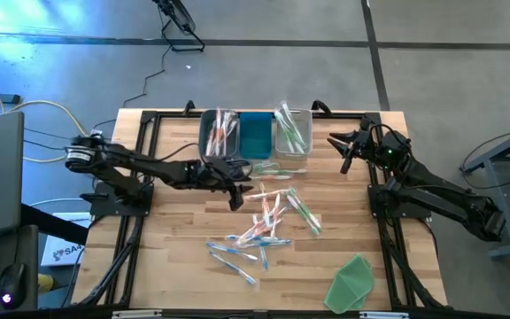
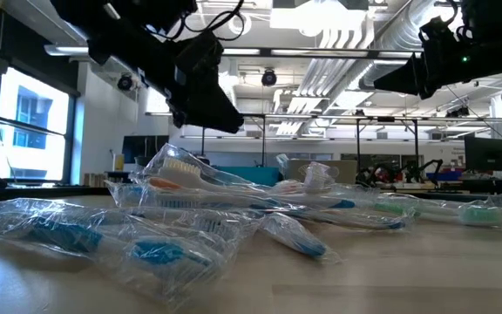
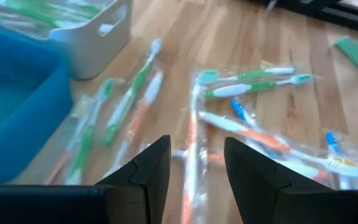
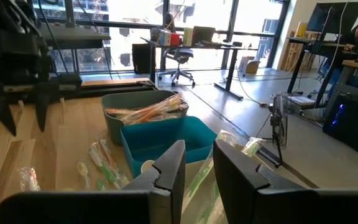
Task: Pick & Place Toothbrushes
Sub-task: Put the orange toothbrush into the dark blue bin
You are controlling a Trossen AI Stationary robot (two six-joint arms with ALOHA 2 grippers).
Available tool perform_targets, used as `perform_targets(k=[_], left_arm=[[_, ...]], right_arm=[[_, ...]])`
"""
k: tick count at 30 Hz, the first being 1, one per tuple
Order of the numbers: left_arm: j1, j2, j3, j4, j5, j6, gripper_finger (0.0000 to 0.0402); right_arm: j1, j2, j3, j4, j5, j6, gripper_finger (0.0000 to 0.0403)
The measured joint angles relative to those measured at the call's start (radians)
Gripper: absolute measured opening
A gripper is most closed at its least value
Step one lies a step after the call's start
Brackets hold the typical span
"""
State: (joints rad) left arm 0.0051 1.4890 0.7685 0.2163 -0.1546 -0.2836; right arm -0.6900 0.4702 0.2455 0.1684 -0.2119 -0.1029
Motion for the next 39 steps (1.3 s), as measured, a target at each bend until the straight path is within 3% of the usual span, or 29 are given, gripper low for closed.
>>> perform_targets(k=[6, 19, 39], left_arm=[[-0.001, 0.084, 0.037, 0.004, 0.023, -0.036, 0.0147], [0.001, 0.267, 0.247, -0.269, 0.076, 0.017, 0.0147], [0.001, 0.316, 0.252, -0.280, 0.067, -0.013, 0.0147]], right_arm=[[0.000, 0.000, 0.000, 0.000, 0.000, 0.000, 0.0075], [0.000, 0.021, 0.000, -0.009, -0.001, -0.007, 0.0075], [0.000, 0.068, 0.000, 0.001, 0.000, -0.009, 0.0075]])
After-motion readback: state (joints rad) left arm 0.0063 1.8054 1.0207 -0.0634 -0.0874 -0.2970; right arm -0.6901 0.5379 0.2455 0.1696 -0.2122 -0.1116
